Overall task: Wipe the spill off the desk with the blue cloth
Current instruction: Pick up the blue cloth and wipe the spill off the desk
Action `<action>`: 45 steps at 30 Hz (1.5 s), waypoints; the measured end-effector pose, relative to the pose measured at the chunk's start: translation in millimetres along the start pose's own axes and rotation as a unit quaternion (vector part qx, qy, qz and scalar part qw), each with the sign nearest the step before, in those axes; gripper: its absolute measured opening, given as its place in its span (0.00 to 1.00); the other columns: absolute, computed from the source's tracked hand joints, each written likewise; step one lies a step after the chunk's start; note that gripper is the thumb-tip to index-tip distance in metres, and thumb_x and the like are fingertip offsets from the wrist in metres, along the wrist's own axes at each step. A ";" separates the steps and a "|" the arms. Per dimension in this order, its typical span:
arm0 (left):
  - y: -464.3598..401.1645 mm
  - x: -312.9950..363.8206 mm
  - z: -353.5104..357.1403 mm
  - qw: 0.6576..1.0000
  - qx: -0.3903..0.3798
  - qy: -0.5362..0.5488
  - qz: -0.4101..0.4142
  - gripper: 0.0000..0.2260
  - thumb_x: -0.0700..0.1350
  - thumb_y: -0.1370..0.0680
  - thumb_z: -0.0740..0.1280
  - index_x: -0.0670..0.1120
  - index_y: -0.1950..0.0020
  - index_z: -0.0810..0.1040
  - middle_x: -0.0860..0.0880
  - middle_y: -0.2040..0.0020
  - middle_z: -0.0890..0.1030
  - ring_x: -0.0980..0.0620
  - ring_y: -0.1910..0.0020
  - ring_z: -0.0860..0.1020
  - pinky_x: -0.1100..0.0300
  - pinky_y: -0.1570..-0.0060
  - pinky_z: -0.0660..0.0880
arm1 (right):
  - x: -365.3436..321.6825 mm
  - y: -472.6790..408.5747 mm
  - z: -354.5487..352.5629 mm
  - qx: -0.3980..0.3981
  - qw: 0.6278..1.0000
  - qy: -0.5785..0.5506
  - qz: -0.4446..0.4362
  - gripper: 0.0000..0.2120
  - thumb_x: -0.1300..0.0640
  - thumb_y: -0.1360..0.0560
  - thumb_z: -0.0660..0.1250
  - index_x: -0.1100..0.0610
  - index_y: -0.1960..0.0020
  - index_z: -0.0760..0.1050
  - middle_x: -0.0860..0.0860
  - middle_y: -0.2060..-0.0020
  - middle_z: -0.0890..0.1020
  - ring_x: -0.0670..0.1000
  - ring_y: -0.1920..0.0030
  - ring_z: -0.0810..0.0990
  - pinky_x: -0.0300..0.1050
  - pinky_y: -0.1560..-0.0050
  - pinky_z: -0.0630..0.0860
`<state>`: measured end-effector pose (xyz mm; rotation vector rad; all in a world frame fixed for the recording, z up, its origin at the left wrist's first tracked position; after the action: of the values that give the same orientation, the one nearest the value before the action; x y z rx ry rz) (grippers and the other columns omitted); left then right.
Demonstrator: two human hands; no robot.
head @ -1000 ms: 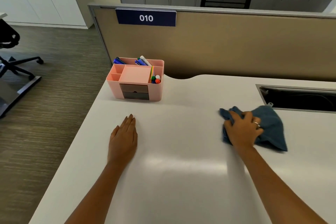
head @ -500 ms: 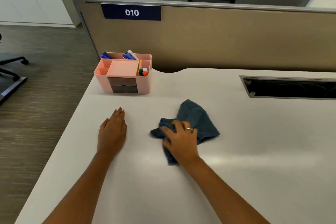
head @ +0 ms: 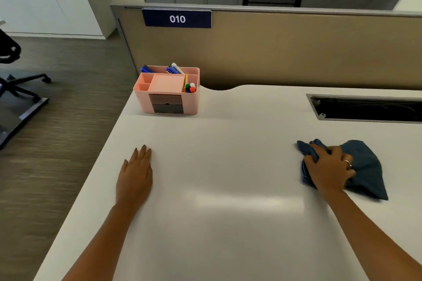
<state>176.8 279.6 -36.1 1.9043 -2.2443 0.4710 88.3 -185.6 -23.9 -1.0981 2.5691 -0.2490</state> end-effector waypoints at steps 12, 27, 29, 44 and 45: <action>3.2 -1.8 -2.8 0.999 0.017 -0.028 -0.009 0.21 0.42 0.21 0.54 0.45 0.27 0.62 0.48 0.25 0.62 0.47 0.26 0.58 0.47 0.30 0.57 | -207.1 69.1 20.5 -0.048 0.978 -0.044 -0.200 0.17 0.48 0.33 0.67 0.46 0.45 0.79 0.58 0.47 0.77 0.63 0.48 0.73 0.60 0.54 0.70; 6.3 -3.4 -5.4 1.000 0.013 -0.012 -0.011 0.21 0.42 0.20 0.52 0.45 0.26 0.61 0.48 0.25 0.61 0.49 0.25 0.56 0.49 0.28 0.54 | -124.7 75.2 3.7 -0.053 0.938 -0.066 -0.337 0.17 0.46 0.34 0.59 0.46 0.50 0.81 0.51 0.49 0.81 0.60 0.51 0.77 0.52 0.62 0.72; 5.7 -3.0 -5.2 1.000 0.013 -0.018 -0.011 0.21 0.41 0.20 0.53 0.44 0.27 0.62 0.47 0.25 0.62 0.48 0.26 0.57 0.47 0.29 0.56 | -98.3 59.8 -0.8 -0.063 0.958 -0.066 -0.273 0.18 0.45 0.34 0.59 0.47 0.51 0.82 0.52 0.50 0.80 0.61 0.51 0.76 0.52 0.61 0.72; 5.3 -3.2 -5.9 0.999 -0.008 -0.033 -0.005 0.21 0.42 0.21 0.53 0.43 0.27 0.62 0.46 0.25 0.62 0.47 0.26 0.57 0.46 0.29 0.56 | -103.4 130.6 -62.3 -0.315 0.885 -0.114 -0.323 0.13 0.50 0.33 0.62 0.42 0.50 0.79 0.39 0.45 0.72 0.46 0.41 0.66 0.50 0.48 0.62; 5.8 -2.2 -5.3 0.999 -0.006 -0.034 -0.010 0.21 0.42 0.21 0.53 0.43 0.27 0.62 0.46 0.26 0.63 0.47 0.26 0.58 0.46 0.29 0.57 | -105.7 128.6 -66.9 -0.349 0.877 -0.099 -0.316 0.12 0.51 0.33 0.64 0.41 0.50 0.78 0.38 0.46 0.70 0.46 0.41 0.64 0.51 0.47 0.62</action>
<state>171.1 284.2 -32.5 1.9623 -2.2618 0.3954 45.9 -18.6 26.1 -2.0728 2.0520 0.6732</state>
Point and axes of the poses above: each hand's wrist, its own y-axis away from the middle knuckle, its own z-axis out of the palm, x = y × z, the point moved 1 cm from there along -y, towards the middle knuckle
